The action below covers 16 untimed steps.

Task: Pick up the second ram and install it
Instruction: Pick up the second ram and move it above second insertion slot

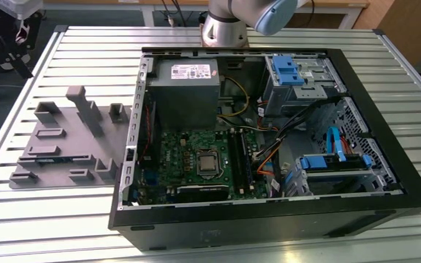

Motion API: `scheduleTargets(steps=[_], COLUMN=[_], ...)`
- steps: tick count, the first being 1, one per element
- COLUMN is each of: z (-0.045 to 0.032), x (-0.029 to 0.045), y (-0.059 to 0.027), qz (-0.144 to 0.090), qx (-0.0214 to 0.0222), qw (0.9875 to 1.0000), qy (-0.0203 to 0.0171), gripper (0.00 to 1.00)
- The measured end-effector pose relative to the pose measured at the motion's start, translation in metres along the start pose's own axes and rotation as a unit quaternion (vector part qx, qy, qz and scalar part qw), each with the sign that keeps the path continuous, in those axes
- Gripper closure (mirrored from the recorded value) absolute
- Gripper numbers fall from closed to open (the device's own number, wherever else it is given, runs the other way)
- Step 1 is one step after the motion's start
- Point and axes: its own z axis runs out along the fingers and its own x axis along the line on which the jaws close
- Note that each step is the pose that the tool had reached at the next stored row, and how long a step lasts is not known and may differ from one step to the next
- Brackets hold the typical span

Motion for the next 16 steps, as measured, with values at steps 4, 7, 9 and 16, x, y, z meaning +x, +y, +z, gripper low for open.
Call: scheduleTargets(steps=[4,7,9,16], z=[0.0001,0.0002,0.0003,0.0004], x=[0.0001,0.0002,0.0004,0.0015], y=[0.0000,0.0001,0.0003,0.0013], qz=[-0.035,-0.059,-0.075,-0.082], qx=[-0.0004,-0.0008,-0.0010,-0.0010], qw=[0.9994,0.9982,0.9972,0.9967], qy=[0.0015,0.0026,0.0033,0.0035], gripper=[0.89,0.89,0.89,0.89])
